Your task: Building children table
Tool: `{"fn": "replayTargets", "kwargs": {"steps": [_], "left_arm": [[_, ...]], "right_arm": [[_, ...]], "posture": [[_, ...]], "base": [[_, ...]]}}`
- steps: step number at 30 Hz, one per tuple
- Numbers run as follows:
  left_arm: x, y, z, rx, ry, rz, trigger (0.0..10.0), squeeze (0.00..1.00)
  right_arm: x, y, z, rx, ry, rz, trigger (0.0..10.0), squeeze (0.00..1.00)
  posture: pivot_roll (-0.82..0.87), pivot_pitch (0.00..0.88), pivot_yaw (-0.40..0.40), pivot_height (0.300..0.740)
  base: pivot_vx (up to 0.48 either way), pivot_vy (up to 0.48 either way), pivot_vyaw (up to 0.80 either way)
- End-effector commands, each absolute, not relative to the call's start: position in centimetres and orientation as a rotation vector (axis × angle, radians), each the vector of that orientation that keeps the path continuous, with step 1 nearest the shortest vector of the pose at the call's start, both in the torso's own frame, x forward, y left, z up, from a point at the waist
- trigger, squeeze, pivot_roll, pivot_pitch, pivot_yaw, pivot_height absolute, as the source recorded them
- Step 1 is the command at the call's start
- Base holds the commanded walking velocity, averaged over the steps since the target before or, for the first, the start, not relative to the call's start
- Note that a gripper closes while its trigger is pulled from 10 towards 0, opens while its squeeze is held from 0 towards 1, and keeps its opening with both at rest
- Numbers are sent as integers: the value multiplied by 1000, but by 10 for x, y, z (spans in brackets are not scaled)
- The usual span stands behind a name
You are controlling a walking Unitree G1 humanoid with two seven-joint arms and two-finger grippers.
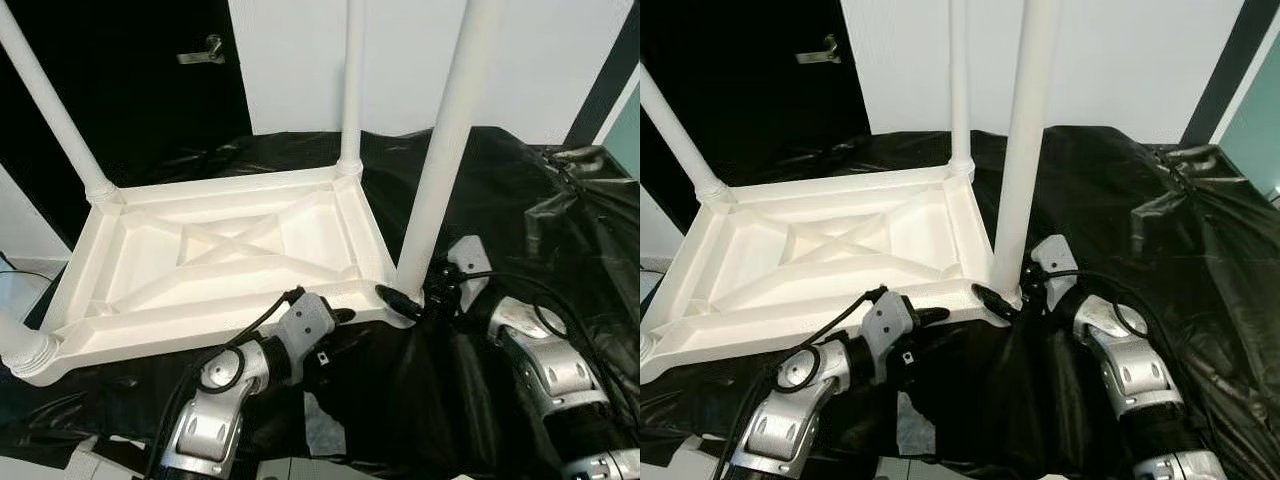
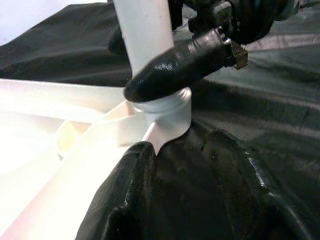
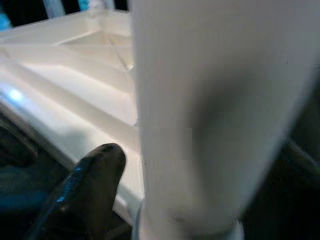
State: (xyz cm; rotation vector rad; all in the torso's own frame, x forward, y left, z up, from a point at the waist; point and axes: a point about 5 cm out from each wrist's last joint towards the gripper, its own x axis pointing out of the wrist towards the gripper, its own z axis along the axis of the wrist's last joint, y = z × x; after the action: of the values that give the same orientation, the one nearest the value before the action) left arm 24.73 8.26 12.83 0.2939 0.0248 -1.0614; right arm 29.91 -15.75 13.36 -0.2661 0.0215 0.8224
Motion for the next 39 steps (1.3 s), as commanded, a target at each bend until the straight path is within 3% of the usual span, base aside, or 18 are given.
{"fn": "replayTargets", "kwargs": {"steps": [1, 13, 14, 15, 24, 30, 39], "left_arm": [[252, 88, 126, 302, 23, -927, 10000, 0], [252, 88, 124, 301, 22, -916, 10000, 0], [252, 87, 124, 303, 22, -918, 10000, 0], [253, 87, 125, 304, 20, -917, 10000, 0], [252, 86, 124, 298, 20, -919, 10000, 0], [251, 85, 124, 294, 20, -926, 10000, 0], [252, 84, 125, 291, 15, -925, 10000, 0]], "right_arm": [[299, -156, 131, -281, 30, 843, 0, 0], [300, -167, 127, -242, 42, 821, 0, 0], [299, -167, 127, -218, 38, 797, 2549, 0], [299, -167, 125, -207, 36, 770, 10000, 0], [294, -160, 119, -183, 22, 554, 10000, 0], [291, -148, 114, -128, 19, 203, 10000, 0], [286, -127, 121, -59, -4, 63, 10000, 0]], "posture": [[70, 0, 1, 740], [65, 0, -2, 740], [63, 0, -2, 740], [63, 0, -4, 740], [57, 0, -2, 740], [57, 0, -7, 740], [48, 0, 7, 740]], "base": [[0, 0, 0], [0, 0, 0], [0, 0, 0], [0, 0, 0], [0, 0, 0], [0, 0, 0], [0, 0, 0]]}}
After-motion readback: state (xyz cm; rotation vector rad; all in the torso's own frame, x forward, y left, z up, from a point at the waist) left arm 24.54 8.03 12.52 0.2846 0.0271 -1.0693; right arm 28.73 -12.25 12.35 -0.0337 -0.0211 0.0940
